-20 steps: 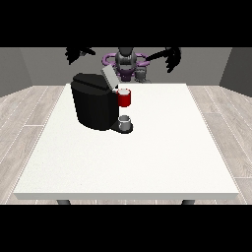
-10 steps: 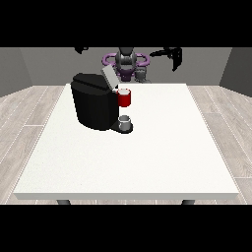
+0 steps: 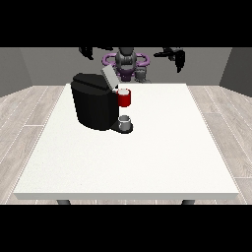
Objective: Insert the coffee pod into the coffee machine and close the lid
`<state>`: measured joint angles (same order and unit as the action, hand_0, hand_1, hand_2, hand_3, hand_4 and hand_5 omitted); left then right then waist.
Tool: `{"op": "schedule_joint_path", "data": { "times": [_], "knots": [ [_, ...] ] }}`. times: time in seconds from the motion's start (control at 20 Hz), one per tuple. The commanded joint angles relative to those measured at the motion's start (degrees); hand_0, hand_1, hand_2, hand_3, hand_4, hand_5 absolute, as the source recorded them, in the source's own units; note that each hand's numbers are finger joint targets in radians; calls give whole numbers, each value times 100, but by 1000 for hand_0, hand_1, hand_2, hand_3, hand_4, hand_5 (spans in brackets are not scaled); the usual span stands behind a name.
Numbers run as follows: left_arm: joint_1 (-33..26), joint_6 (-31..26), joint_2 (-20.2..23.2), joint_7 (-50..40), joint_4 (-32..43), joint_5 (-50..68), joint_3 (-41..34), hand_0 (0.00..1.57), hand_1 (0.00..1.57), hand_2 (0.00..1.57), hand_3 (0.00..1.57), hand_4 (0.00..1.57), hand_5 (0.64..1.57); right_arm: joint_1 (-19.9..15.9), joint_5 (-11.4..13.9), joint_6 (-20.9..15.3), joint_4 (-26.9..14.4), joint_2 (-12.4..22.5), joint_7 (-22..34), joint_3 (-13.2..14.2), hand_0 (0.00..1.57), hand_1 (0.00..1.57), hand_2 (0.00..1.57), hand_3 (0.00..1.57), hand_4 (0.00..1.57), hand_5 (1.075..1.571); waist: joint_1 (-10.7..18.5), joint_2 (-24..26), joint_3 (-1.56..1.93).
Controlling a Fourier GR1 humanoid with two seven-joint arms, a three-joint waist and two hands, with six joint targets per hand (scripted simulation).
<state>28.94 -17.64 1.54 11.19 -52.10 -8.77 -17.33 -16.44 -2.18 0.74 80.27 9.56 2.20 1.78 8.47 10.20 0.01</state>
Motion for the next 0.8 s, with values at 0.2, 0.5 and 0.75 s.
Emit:
{"op": "schedule_joint_path", "data": {
  "times": [0.2,0.5,0.75],
  "knots": [
    [-820,192,-150,-526,-1190,724,845,0,0,0,0,0,1571,-437,-149,146,-947,93,-240,416,0,0,0,0,0,1571,315,-201,2],
    [-1080,154,4,-454,-1856,803,436,0,0,0,0,0,1571,-835,-155,275,-1174,87,-379,415,0,0,0,0,0,1571,73,-796,0],
    [-1061,326,229,-682,-2127,882,531,0,0,0,0,0,1571,-1214,-58,333,-1467,36,-517,355,0,0,0,0,0,1571,-143,-1088,0]
  ]
}}
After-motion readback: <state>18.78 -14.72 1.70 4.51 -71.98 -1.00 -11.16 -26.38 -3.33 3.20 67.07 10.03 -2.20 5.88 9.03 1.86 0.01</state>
